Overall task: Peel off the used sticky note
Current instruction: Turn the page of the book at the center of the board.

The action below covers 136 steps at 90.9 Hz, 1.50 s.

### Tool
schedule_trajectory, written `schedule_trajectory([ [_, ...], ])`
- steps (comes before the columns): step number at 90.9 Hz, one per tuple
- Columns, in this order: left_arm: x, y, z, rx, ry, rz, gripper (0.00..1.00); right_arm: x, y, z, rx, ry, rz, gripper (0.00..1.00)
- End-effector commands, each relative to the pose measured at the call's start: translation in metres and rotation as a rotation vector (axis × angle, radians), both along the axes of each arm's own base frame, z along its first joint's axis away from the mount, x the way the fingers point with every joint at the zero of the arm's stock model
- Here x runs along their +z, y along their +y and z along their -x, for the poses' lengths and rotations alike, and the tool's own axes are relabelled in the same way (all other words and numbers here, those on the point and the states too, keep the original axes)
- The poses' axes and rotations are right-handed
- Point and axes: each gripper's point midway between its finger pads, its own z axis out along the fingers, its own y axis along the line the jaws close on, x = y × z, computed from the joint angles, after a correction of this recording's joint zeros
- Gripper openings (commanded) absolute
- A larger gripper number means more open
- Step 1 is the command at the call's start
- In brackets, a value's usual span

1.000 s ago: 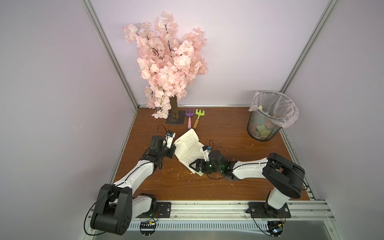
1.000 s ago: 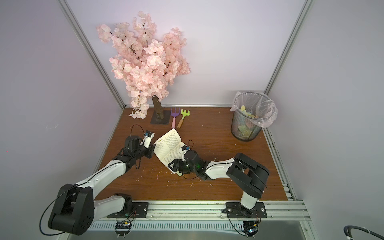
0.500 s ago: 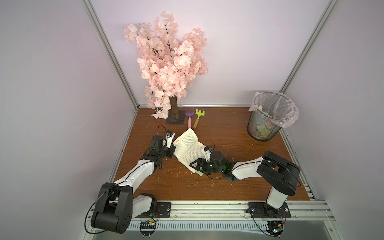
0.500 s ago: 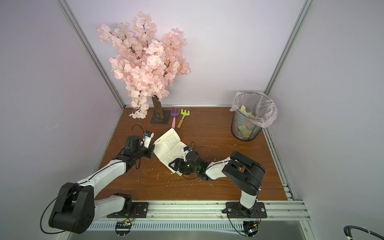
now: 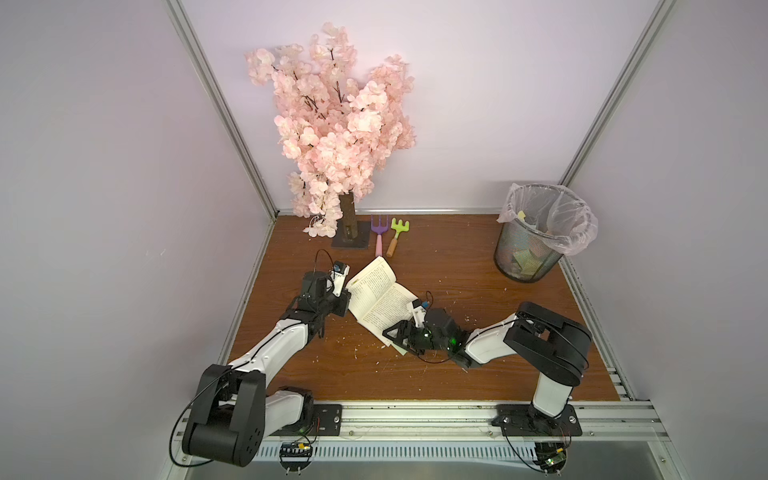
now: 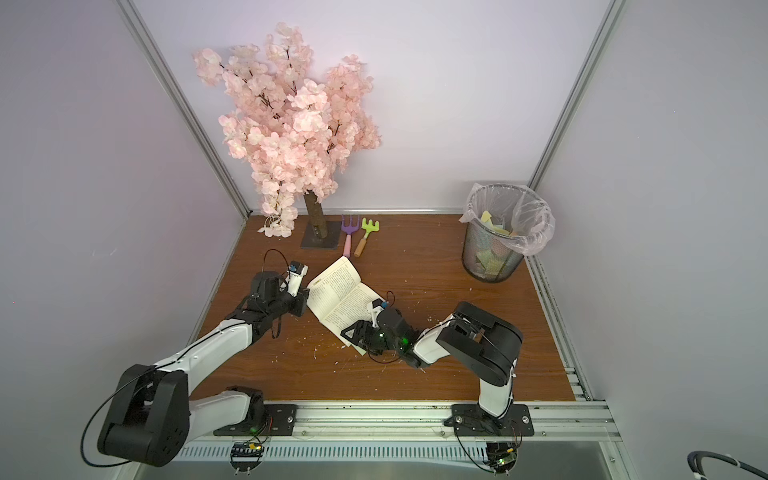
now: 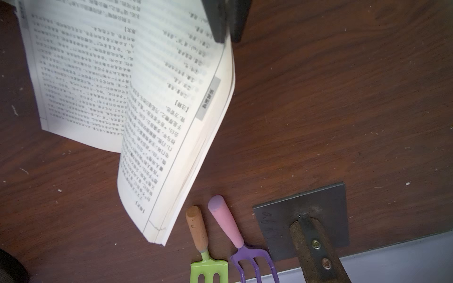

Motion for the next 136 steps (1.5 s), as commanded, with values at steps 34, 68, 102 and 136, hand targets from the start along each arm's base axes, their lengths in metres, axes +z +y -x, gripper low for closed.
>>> schedule_trajectory([
  [34, -0.012, -0.002, 0.007, -0.015, 0.038, 0.002, 0.02, 0.013, 0.007, -0.009, -0.027, 0.016, -0.105, 0.66],
  [68, -0.014, -0.003, 0.008, -0.024, 0.044, 0.005, 0.02, 0.017, 0.008, -0.018, -0.045, 0.020, -0.130, 0.66],
  [102, -0.015, -0.004, 0.009, -0.032, 0.051, 0.009, 0.02, 0.016, 0.006, -0.022, -0.056, 0.013, -0.116, 0.66],
  [136, -0.016, -0.011, 0.012, -0.073, 0.063, 0.025, 0.02, 0.028, 0.010, -0.037, -0.053, -0.060, -0.068, 0.66],
])
